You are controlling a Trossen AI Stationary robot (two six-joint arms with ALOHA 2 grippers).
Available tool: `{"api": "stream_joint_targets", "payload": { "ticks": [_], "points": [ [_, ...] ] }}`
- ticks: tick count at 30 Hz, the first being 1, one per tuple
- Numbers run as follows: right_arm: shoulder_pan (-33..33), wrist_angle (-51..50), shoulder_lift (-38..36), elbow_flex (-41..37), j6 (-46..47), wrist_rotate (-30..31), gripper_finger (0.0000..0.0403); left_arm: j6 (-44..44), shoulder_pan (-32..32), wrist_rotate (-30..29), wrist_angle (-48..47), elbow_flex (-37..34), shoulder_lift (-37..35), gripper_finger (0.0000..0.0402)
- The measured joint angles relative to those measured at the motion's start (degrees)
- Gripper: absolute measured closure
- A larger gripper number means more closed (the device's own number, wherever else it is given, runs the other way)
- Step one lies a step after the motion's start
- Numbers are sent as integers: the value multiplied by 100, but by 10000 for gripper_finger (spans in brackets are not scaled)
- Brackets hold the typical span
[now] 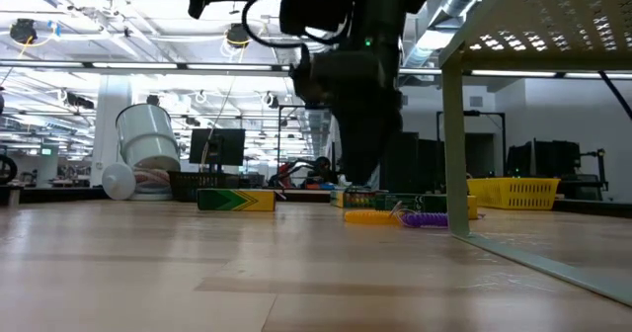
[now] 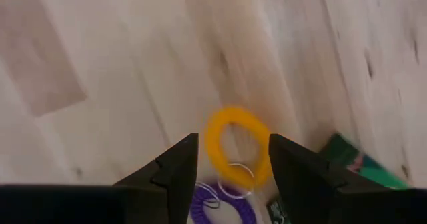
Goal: Pick & Place Office Desk Supplies
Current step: Put the yellow spring keychain into the black bin
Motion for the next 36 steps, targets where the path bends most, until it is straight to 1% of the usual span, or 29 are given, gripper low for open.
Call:
{"api": "stream_joint_targets", "payload": {
  "ticks": [3,7,11,17,20,22,28,31,36],
  "points": [
    [-96,-142,75,4,265,72,223,0,1,1,1,-1,0,270],
    [-239,-207,90,2,121,212,223,-92,2,4,9,0,0,270],
    [-292,-263,87,2,-539,367,223,-132,2,3,38,0,0,270],
    [-196,-308,82,-52,-1699,387,223,-313,2,5,44,0,0,270],
    [-89,-205,82,-52,-2310,646,223,-350,2,4,46,0,0,270],
    [-30,-28,82,-52,-2631,673,223,-434,2,7,50,0,0,270],
    [88,301,82,-52,-3162,669,223,-489,-26,7,55,0,0,270],
    [115,574,76,-179,-3386,645,223,-492,-71,4,59,0,0,270],
    [94,672,74,-393,-3593,642,223,-490,-183,4,64,0,0,270]
  ]
}}
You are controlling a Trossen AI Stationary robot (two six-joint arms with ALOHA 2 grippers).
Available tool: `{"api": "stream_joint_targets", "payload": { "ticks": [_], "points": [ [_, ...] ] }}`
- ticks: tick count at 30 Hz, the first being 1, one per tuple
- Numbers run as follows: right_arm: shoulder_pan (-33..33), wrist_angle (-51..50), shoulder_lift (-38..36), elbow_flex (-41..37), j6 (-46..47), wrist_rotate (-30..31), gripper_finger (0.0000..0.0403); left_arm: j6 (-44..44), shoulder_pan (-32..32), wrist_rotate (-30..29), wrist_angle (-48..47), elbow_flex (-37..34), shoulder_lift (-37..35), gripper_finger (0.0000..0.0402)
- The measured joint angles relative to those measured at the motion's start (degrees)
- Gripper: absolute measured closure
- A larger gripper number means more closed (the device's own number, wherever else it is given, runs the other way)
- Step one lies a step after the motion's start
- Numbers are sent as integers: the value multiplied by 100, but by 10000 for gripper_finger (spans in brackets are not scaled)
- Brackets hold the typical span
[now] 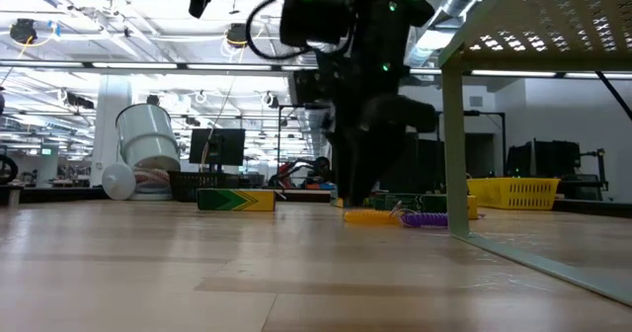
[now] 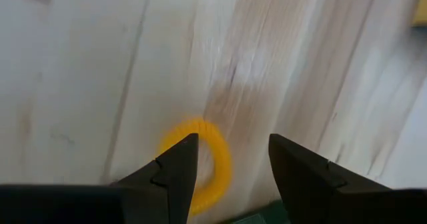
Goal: Pick & Place Office Desk Supplies
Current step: Put the yellow spring keychain into the black bin
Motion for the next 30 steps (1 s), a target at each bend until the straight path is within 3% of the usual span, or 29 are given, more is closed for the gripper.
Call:
{"api": "stream_joint_targets", "payload": {
  "ticks": [13,22,30],
  "points": [
    [-266,275,2,-208,516,-123,223,61,-308,-186,-1,0,0,270],
    [4,37,2,-208,514,-206,223,194,-346,-201,-4,0,0,270],
    [-3,415,2,-208,685,-195,223,210,-344,-199,-7,-1,0,270]
  ]
}}
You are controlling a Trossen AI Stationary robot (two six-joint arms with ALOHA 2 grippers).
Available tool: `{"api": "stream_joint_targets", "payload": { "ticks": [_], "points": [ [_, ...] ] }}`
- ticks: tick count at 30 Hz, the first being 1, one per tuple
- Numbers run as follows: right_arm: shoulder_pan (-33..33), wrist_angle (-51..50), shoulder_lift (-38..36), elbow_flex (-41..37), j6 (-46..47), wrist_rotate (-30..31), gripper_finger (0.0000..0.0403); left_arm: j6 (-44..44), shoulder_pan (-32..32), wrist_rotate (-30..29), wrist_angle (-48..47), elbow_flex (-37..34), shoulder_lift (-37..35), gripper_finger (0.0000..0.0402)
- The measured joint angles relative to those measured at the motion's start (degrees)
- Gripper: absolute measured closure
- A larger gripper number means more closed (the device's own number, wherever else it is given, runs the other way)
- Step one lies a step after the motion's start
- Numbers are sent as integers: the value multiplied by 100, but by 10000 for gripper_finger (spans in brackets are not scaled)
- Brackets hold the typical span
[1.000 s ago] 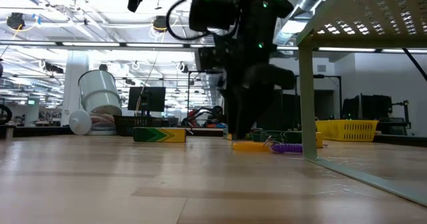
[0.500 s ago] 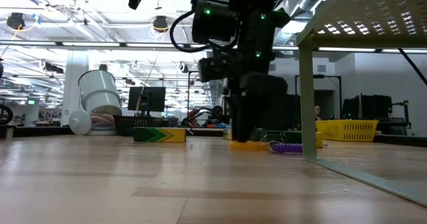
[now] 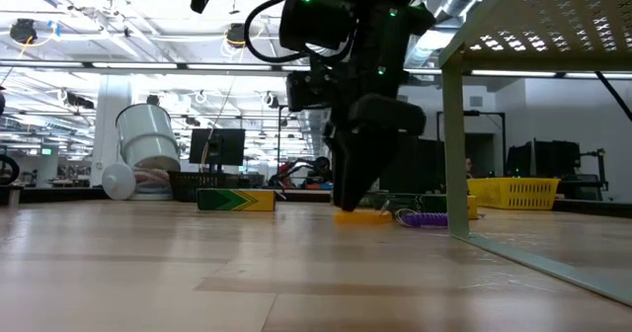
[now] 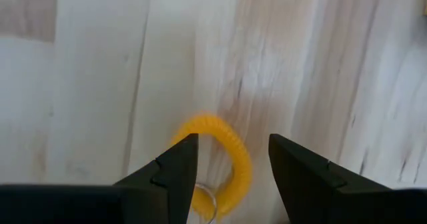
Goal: Pick & Place Office Desk Supplies
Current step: Put the yellow spring keychain into the black bin
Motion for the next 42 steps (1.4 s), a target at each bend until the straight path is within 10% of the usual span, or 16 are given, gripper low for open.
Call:
{"api": "stream_joint_targets", "payload": {
  "ticks": [33,42],
  "points": [
    [-171,151,-15,-310,131,-50,225,-3,0,20,0,0,0,270],
    [-174,173,-9,-315,119,-189,296,-9,0,1,2,0,0,270]
  ]
}}
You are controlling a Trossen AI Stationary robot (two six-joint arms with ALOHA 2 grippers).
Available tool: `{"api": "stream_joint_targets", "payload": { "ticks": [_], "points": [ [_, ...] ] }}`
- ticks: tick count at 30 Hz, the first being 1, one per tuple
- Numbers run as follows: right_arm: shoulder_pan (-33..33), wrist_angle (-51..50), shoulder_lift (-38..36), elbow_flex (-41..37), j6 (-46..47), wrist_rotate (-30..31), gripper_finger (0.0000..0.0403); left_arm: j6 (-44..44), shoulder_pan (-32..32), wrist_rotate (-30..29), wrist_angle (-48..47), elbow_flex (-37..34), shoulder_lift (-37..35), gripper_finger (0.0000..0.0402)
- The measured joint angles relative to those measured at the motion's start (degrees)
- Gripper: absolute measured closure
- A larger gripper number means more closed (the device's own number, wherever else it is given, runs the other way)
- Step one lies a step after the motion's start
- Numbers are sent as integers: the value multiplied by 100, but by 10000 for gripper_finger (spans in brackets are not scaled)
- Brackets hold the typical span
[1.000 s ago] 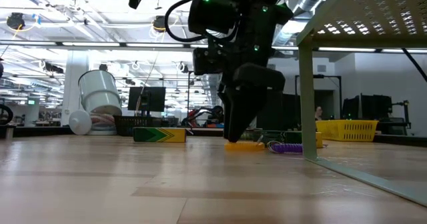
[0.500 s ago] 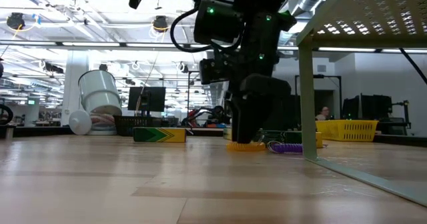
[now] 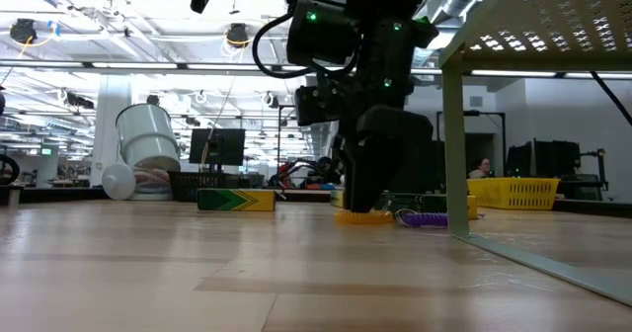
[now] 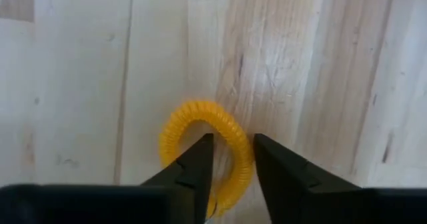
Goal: Pick & Place Office Desk Supplies
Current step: Put the yellow spring keychain into the black bin
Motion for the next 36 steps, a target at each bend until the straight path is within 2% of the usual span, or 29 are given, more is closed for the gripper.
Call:
{"api": "stream_joint_targets", "payload": {
  "ticks": [7,9,24,30,36],
  "points": [
    [49,42,2,0,13,-71,383,-2,0,1,0,-2,0,270],
    [90,69,2,0,16,-67,394,-3,0,1,0,0,0,270],
    [378,-700,-78,677,-55,230,401,3,0,6,-80,0,-2,270],
    [223,-504,-664,713,249,549,402,-51,0,171,-409,0,-2,270],
    [106,-215,-1499,717,462,1450,403,-139,-285,222,-677,0,-2,270]
  ]
}}
